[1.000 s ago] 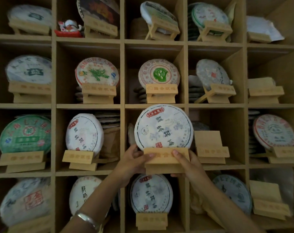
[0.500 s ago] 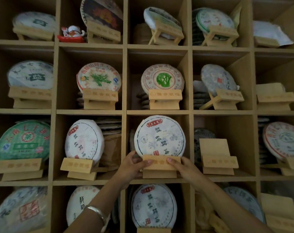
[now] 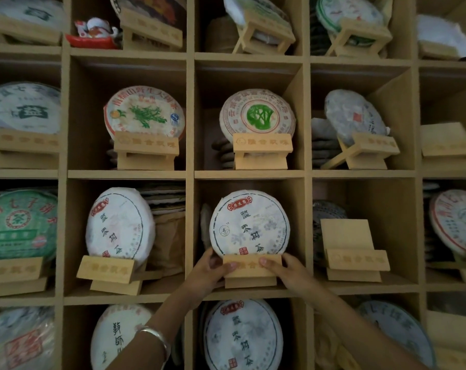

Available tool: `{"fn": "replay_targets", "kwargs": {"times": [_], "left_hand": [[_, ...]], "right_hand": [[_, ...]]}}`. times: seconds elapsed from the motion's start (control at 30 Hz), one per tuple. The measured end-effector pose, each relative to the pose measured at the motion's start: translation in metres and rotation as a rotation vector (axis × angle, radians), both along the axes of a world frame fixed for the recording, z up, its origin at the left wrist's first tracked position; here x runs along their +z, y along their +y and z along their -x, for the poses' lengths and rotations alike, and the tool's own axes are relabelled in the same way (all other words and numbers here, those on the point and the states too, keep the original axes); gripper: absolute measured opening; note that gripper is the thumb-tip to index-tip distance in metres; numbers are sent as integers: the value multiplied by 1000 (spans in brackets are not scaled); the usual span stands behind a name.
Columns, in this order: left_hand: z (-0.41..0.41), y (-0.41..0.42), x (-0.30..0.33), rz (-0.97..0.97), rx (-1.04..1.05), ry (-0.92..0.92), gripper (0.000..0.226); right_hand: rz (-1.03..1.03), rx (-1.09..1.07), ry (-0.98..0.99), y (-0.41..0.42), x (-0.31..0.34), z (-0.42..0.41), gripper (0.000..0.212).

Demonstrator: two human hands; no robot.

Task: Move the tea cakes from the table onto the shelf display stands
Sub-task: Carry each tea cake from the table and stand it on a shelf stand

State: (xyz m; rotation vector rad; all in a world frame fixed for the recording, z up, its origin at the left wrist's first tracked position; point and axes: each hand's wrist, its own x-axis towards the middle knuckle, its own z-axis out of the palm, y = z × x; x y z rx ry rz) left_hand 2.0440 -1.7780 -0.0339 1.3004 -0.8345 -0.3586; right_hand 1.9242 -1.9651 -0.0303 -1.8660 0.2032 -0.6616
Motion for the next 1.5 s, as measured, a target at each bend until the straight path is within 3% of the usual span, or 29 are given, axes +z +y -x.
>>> {"fn": "replay_targets", "kwargs": {"times": [0.3, 0.7, 0.83, 0.93, 1.2, 1.27, 1.37, 1.5], "left_hand": [[-10, -10, -7, 40, 33, -14, 35], [-18, -18, -13, -41, 195, -1, 31], [-21, -21, -14, -77, 212, -26, 25], [-22, -23, -19, -76, 250, -87, 35], [-5, -11, -38, 87, 362, -239, 65], [3, -3, -56, 59, 441, -368, 66], [19, 3, -88, 51, 562, -631, 62], [59, -14, -127, -87, 490, -593, 53]], "right_hand": [[-48, 32, -30, -6, -6, -15, 33], [-25, 67, -66, -9, -20, -18, 24], [8, 37, -51, -13, -23, -18, 42], [61, -63, -41, -13, -26, -15, 58], [65, -392, -96, 10, -55, 38, 32], [60, -455, -80, 16, -67, 61, 25], [121, -578, 65, 18, -88, 104, 31], [111, -699, 210, 19, -111, 178, 34]]}}
